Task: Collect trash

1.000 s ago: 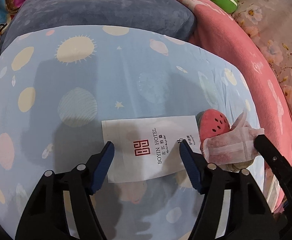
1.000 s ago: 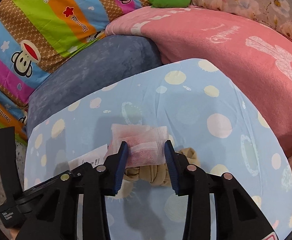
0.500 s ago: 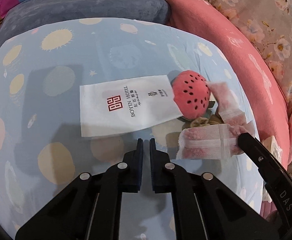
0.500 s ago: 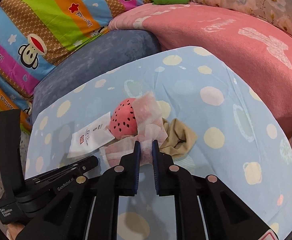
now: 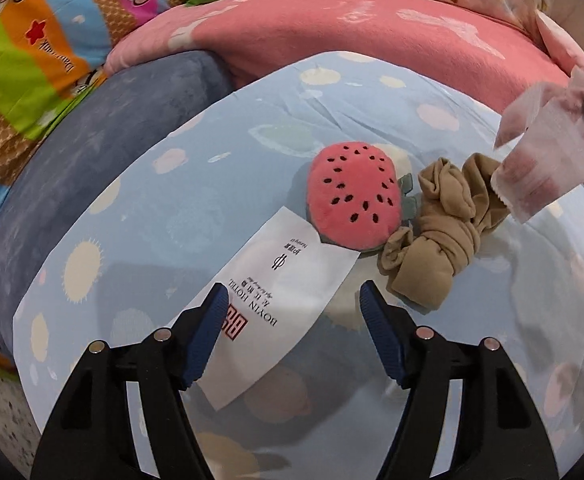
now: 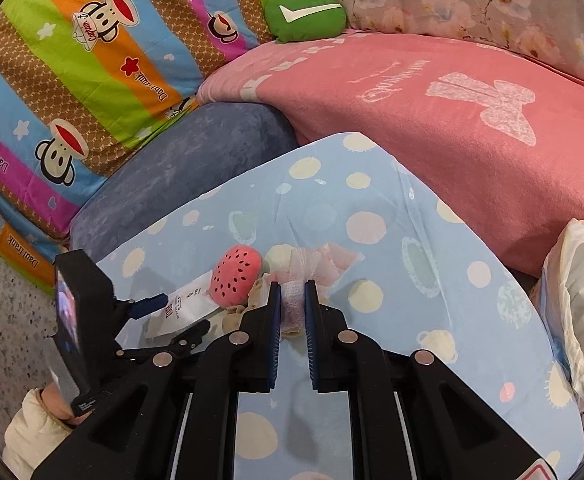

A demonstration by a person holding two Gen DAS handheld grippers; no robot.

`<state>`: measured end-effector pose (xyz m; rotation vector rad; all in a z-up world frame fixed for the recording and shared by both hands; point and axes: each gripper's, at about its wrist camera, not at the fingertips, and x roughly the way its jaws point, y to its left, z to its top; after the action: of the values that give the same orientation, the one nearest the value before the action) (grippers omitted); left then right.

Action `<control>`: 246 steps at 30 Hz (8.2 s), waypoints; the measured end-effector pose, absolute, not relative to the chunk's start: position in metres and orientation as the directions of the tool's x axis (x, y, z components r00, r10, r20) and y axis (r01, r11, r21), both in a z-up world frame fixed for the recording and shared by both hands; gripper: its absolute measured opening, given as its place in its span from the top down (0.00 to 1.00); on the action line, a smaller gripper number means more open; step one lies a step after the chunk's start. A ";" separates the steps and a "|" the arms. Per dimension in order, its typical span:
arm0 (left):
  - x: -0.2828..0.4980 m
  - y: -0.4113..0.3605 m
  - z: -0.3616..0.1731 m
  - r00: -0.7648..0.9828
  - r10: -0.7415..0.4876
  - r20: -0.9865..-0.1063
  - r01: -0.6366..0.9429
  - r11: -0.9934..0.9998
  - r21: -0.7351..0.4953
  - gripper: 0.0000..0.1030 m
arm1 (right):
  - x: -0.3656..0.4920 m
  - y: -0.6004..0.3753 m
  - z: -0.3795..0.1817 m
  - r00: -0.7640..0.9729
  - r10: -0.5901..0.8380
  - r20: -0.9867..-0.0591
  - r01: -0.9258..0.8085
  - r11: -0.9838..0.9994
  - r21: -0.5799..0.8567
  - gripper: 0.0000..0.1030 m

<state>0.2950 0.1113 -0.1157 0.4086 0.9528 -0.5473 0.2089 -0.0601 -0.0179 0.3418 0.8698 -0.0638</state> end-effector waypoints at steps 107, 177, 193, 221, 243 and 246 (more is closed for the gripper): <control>0.137 -0.098 -0.006 0.337 -0.529 -0.779 0.576 0.770 -0.274 0.85 | 0.053 -0.240 -0.002 0.712 -0.068 -0.699 0.380 0.874 0.303 0.90; 0.157 -0.142 0.006 0.451 -0.475 -0.756 0.517 0.829 -0.213 0.33 | 0.049 -0.276 0.025 0.673 -0.256 -0.694 0.476 0.868 0.142 0.43; 0.187 -0.052 -0.003 0.520 -0.396 -0.757 0.375 0.902 -0.214 0.26 | 0.088 -0.195 0.009 0.670 -0.161 -0.724 0.354 0.927 0.121 0.43; 0.270 0.109 -0.064 0.518 -0.147 -0.842 0.092 0.989 -0.116 0.26 | 0.193 -0.059 -0.052 0.598 0.041 -0.800 0.130 0.980 0.148 0.40; 0.326 0.072 -0.118 0.370 -0.267 -0.890 0.160 0.962 -0.222 0.50 | 0.243 -0.056 -0.114 0.492 0.111 -0.864 0.149 0.967 0.209 0.95; 0.322 0.073 -0.113 0.370 -0.282 -0.885 0.161 0.958 -0.238 0.52 | 0.237 -0.061 -0.112 0.494 0.112 -0.862 0.156 0.964 0.215 0.95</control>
<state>0.3218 0.0729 -0.1135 -0.1180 1.1582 -0.2845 0.2373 -0.0607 -0.1120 0.2811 1.0572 -0.0273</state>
